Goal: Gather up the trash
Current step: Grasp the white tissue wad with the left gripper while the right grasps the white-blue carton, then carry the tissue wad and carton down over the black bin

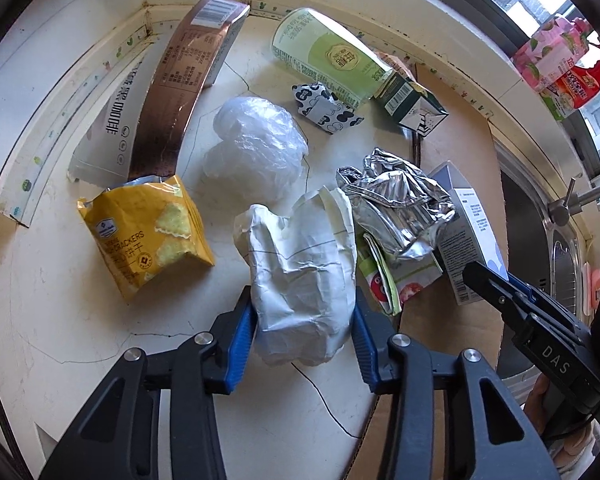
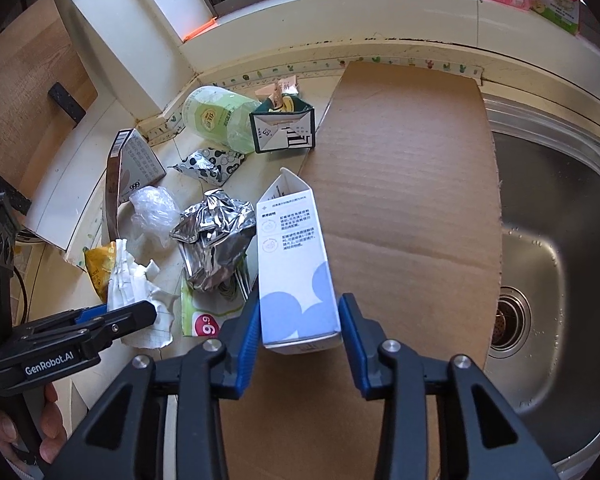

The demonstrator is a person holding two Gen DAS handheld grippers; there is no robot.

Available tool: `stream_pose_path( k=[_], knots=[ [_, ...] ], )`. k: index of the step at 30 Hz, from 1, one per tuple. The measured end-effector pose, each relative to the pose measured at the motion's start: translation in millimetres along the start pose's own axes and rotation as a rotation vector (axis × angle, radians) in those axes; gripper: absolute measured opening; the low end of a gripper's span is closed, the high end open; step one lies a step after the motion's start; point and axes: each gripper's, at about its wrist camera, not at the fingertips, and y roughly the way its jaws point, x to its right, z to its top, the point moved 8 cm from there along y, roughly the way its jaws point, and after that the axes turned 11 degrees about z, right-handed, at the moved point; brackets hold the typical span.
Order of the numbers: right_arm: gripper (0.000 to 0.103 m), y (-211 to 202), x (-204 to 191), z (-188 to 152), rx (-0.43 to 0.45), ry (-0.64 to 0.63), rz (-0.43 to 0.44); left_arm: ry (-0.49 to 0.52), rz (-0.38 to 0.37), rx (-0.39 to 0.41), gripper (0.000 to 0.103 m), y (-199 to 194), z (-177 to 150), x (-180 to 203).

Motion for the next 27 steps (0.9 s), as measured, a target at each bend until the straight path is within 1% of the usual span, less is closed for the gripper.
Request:
stream_pose_path(
  k=[7, 15, 22, 27],
  knots=[
    [0.037, -15.6, -6.5, -12.2, 0.028, -0.006, -0.008, 0.021, -0.004, 0.04, 0.043, -29.0, -11.5, -2.2],
    [0.037, -42.3, -25.8, -30.9, 0.08, -0.002, -0.008, 0.05, -0.026, 0.08, 0.043, -64.3, -33.4, -12.9],
    [0.037, -73.8, -54.3, -57.8, 0.145, 0.012, -0.028, 0.108, -0.06, 0.114, 0.043, -97.5, -60.9, -22.9],
    [0.037, -97.1, -84.7, -86.0, 0.2, 0.028, -0.032, 0.149, -0.081, 0.147, 0.043, -125.4, -84.5, -36.3]
  ],
)
